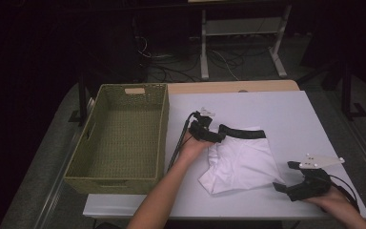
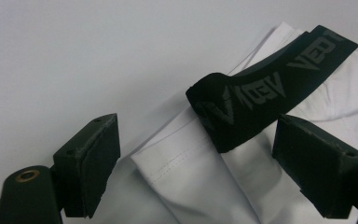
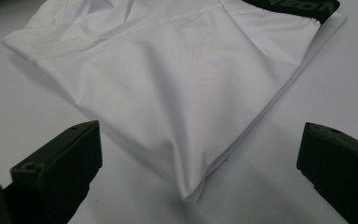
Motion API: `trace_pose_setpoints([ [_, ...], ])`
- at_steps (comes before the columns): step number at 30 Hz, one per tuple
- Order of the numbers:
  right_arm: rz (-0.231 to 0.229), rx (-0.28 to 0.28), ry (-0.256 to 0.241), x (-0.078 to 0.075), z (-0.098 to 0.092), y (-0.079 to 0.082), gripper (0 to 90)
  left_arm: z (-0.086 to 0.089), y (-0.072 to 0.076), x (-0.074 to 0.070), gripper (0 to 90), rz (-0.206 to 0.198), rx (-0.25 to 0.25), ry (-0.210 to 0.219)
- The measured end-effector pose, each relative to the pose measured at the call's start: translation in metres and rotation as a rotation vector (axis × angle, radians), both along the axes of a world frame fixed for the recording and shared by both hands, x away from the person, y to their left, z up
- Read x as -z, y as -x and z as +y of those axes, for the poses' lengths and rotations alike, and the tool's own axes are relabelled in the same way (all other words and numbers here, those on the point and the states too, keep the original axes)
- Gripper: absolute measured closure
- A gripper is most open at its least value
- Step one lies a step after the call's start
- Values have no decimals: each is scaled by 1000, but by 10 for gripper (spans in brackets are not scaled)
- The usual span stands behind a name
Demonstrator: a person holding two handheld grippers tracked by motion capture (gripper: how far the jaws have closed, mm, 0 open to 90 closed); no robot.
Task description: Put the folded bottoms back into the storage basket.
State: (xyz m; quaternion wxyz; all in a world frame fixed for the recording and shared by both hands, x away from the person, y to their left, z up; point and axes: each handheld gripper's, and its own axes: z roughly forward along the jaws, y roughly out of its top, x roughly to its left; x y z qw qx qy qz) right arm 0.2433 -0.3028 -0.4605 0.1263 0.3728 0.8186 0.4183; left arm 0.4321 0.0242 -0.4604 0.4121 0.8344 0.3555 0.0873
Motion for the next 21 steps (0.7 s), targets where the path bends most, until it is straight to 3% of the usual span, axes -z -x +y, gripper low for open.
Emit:
trace_pose_setpoints([
  [3, 0, -2, 0, 0, 0, 0, 2, 0, 0, 2, 185, 17, -2, -5],
  [11, 0, -5, -1, 0, 0, 0, 3, -4, 3, 2, 258, 7, 15, -17],
  [21, 0, -8, 1, 0, 1, 0, 3, -6, 8, 2, 482, 20, 62, 14],
])
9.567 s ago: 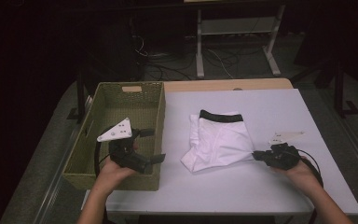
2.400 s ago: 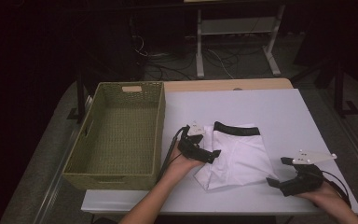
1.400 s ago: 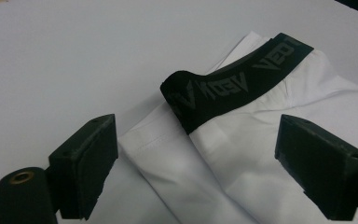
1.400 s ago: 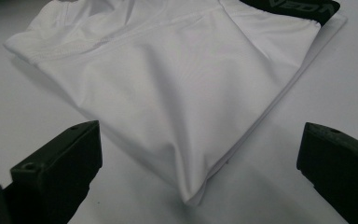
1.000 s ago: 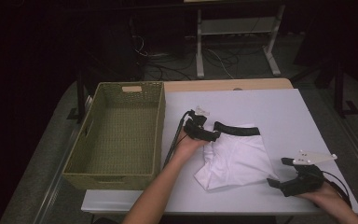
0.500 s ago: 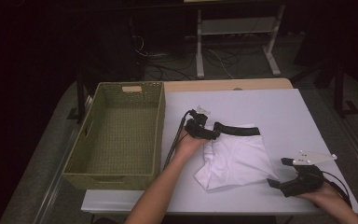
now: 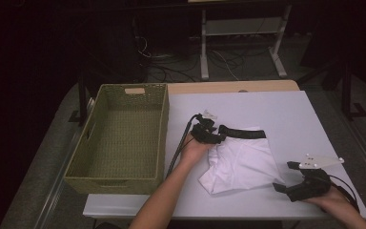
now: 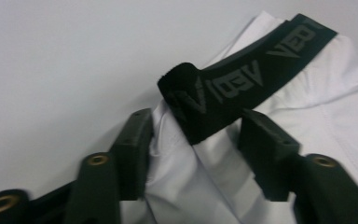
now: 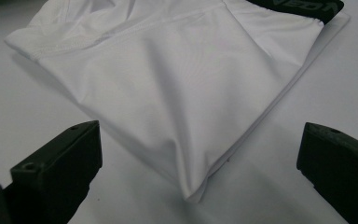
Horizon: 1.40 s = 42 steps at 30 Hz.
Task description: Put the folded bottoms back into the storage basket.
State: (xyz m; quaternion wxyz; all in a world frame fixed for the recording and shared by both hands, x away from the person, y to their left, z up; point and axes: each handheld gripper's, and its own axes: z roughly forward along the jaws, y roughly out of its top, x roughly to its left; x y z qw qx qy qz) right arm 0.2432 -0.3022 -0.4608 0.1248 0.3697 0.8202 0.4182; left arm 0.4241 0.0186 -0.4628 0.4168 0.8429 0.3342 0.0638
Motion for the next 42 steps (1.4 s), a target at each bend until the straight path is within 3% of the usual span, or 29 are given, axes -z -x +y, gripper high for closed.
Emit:
trace_pose_setpoints([
  [5, 0, -1, -1, 0, 0, 0, 3, -1, 1, 0, 612, 22, 24, 19],
  [13, 3, -6, -2, 0, 0, 0, 13, -2, 2, -1, 740, 48, 38, 33],
  [23, 43, -26, 23, 2, -2, 3, 206, -3, 2, -1, 745, 43, 41, 25],
  [29, 63, -36, 44, 3, -3, 5, 402, -3, 2, -1, 745, 42, 40, 24],
  [42, 46, -55, 55, 7, 3, 1, 633, -2, 2, 0, 747, 49, 35, 30],
])
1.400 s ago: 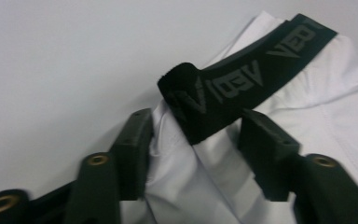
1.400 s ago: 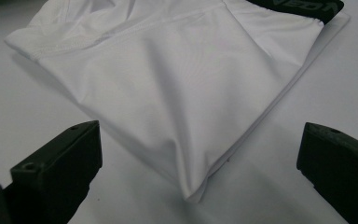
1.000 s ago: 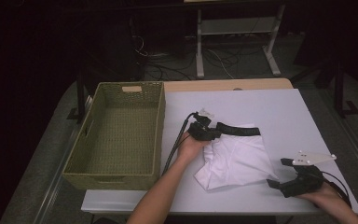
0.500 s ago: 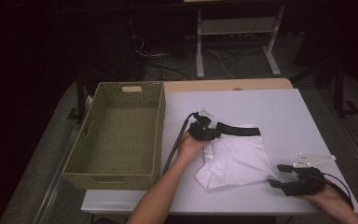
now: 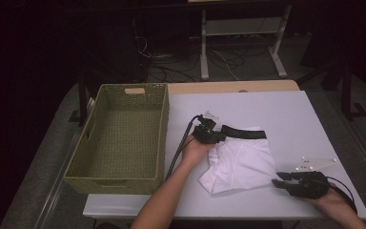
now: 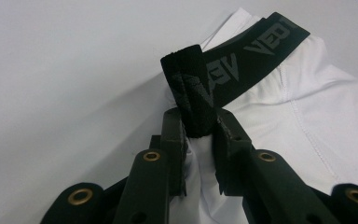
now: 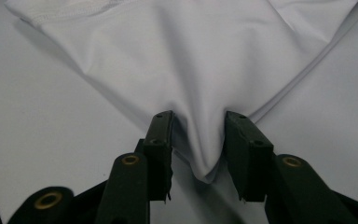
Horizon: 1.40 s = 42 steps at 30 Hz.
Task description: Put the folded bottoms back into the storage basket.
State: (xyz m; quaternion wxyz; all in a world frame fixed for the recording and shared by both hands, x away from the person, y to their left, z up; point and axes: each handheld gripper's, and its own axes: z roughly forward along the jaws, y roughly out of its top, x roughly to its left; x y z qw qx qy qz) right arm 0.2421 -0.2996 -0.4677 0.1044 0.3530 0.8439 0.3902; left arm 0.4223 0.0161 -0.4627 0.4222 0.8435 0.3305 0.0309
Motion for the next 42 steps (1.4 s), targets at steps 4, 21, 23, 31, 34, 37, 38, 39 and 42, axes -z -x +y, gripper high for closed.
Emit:
trace_pose_setpoints([
  [4, -1, -8, 5, -1, 2, -1, 731, -1, 1, 0, 750, -6, -5, -1],
  [21, -15, -32, -57, -17, 5, -4, 826, -3, 5, -14, 770, -27, 21, 43],
  [23, -25, -31, -75, -21, 6, -5, 826, -3, 6, -17, 770, -29, 31, 50],
  [31, -74, -36, -125, -38, 13, -10, 828, -10, 8, -35, 772, -25, 77, 75],
  [34, -94, -39, -136, -45, 17, -12, 828, -13, 8, -42, 772, -23, 97, 78],
  [37, -107, -38, -136, -50, 20, -15, 829, -16, 10, -47, 772, -24, 107, 79],
  [38, -114, -37, -137, -53, 21, -16, 828, -17, 11, -50, 772, -24, 112, 81],
  [39, -123, -37, -140, -55, 22, -17, 829, -18, 11, -52, 772, -27, 118, 80],
  [42, -138, -41, -149, -62, 26, -20, 830, -20, 13, -59, 772, -29, 128, 90],
])
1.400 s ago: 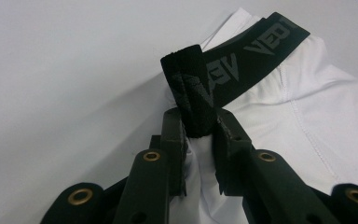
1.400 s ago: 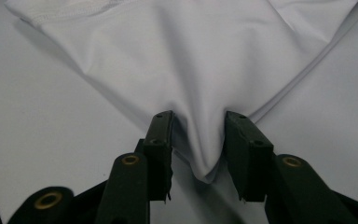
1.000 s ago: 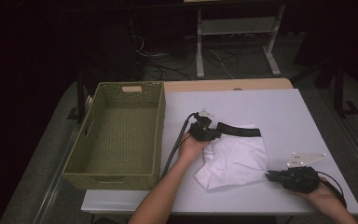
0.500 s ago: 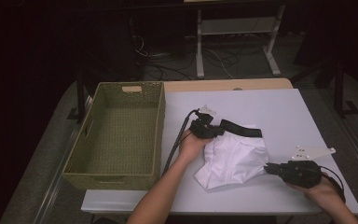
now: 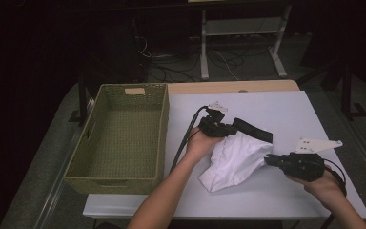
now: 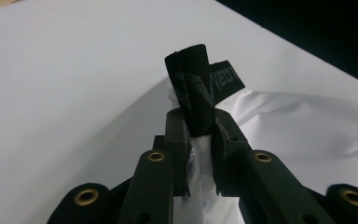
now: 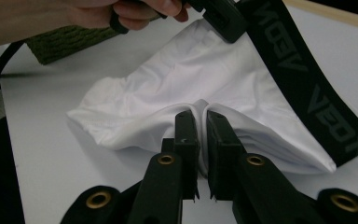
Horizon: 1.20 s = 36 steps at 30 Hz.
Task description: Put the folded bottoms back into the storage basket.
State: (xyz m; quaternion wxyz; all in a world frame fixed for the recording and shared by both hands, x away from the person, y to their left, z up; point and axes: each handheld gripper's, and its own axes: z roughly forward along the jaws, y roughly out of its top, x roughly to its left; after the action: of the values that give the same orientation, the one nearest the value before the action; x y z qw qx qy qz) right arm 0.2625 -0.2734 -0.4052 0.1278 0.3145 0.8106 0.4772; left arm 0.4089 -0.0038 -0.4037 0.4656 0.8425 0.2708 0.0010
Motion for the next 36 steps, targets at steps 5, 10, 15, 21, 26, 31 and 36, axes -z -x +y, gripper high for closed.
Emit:
trace_pose_setpoints([
  [5, -26, -4, -10, -13, 8, -5, 830, -2, 4, -19, 774, -15, 16, 13],
  [10, -51, -18, -24, -29, 17, -12, 831, -2, 7, -44, 775, -37, 26, 19],
  [15, -80, -32, -16, -45, 27, -18, 831, -1, 11, -64, 775, -70, 36, 13],
  [21, -105, -41, -20, -65, 34, -27, 831, 3, 15, -87, 775, -88, 33, 24],
  [26, -129, -54, -30, -83, 37, -32, 830, 7, 17, -107, 775, -105, 30, 28],
  [31, -150, -67, -34, -102, 44, -37, 831, 14, 18, -125, 774, -128, 25, 25],
  [36, -164, -86, -36, -116, 54, -42, 832, 25, 20, -139, 775, -144, 13, 29],
])
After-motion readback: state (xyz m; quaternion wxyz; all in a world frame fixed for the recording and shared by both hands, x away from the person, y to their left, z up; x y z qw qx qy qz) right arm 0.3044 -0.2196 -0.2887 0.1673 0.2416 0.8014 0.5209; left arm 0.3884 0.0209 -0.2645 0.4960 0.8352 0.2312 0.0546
